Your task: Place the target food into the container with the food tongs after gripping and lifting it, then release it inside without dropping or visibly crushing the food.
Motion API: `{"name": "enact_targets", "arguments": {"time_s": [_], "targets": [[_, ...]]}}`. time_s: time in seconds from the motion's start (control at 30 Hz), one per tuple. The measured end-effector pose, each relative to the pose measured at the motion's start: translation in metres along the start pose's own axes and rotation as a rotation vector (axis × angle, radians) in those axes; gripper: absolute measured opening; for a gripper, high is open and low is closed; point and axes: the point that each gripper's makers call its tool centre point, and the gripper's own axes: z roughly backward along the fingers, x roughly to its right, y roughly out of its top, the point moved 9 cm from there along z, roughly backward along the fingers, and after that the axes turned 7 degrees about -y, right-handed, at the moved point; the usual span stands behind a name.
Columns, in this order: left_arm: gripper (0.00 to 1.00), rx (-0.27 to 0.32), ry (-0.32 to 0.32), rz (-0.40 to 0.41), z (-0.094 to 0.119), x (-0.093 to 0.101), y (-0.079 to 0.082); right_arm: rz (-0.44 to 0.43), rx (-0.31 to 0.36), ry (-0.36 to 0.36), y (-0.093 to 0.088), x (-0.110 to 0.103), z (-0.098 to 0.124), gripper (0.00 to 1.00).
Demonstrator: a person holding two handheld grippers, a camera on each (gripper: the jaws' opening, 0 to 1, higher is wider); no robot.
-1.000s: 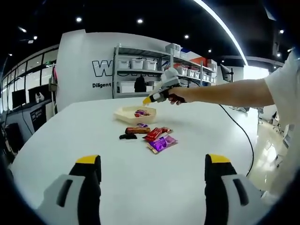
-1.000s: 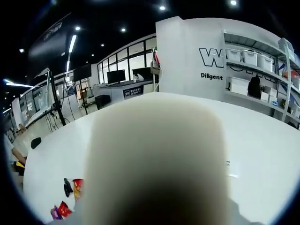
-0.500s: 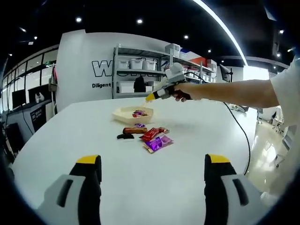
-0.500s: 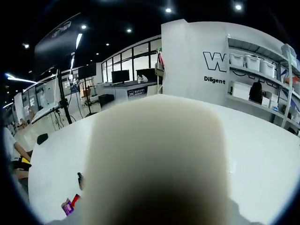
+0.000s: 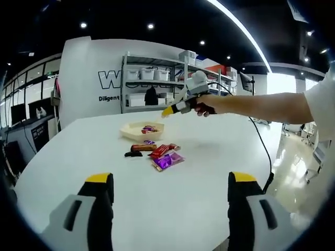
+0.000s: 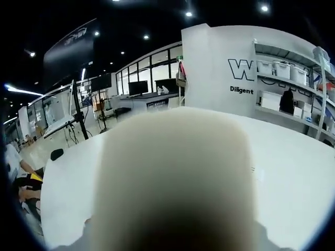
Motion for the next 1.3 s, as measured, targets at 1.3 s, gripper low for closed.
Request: {"name": "enact_targets", "arguments": {"time_s": [1.3], "targets": [[0.87,-0.021,-0.024,-0.016,0.017,0.025,-0.008,0.031,-0.087,0.048,-0.079,-0.033,0.021,0.21]]}}
